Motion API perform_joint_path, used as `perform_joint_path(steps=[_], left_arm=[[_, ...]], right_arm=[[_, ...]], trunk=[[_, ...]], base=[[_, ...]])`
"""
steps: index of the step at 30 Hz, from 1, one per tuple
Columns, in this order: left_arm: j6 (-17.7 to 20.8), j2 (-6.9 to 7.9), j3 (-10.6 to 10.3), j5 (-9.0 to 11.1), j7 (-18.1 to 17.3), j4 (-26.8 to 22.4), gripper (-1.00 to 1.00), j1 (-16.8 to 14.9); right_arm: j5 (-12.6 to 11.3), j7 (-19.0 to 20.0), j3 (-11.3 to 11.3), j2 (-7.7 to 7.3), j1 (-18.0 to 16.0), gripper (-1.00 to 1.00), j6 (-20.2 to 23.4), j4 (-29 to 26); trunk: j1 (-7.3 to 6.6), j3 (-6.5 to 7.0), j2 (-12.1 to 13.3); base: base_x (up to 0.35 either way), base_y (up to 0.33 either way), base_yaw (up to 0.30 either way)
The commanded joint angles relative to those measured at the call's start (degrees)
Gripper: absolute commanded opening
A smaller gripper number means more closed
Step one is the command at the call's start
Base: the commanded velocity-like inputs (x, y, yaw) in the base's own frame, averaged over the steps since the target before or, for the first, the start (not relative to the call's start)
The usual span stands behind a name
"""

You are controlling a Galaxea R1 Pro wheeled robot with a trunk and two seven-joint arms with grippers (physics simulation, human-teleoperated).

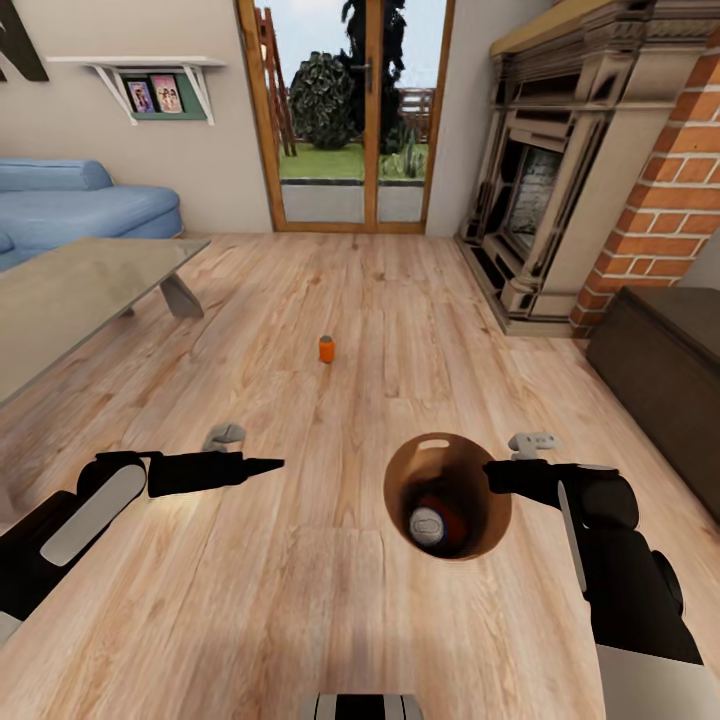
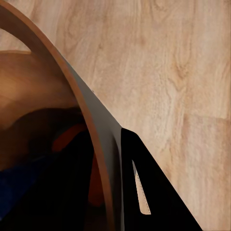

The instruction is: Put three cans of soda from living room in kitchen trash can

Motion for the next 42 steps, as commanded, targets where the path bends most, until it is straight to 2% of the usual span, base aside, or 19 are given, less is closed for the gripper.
perform_joint_path(steps=[1, 10, 42], left_arm=[[0.01, -0.01, -0.05, 0.0, 0.01, 0.01, 1.0, -0.01], [0.02, -0.69, -0.02, -0.05, 0.04, 0.18, 1.0, 0.01], [0.02, -0.72, 0.12, -0.01, -0.04, 0.54, 1.0, 0.01]], right_arm=[[-1.27, 0.02, 0.02, 0.0, -0.01, -1.0, 0.23, -0.02], [-1.27, 0.02, 0.02, 0.0, -0.01, -1.0, 0.23, -0.02], [-1.27, 0.02, 0.02, 0.0, -0.01, -1.0, 0.23, -0.02]], trunk=[[-0.01, 0.01, 0.0], [-0.01, 0.01, 0.0], [-0.01, 0.01, 0.0]], base=[[0.327, 0.0, 0.002], [0.335, 0.0, 0.0], [0.338, 0.0, 0.0]])
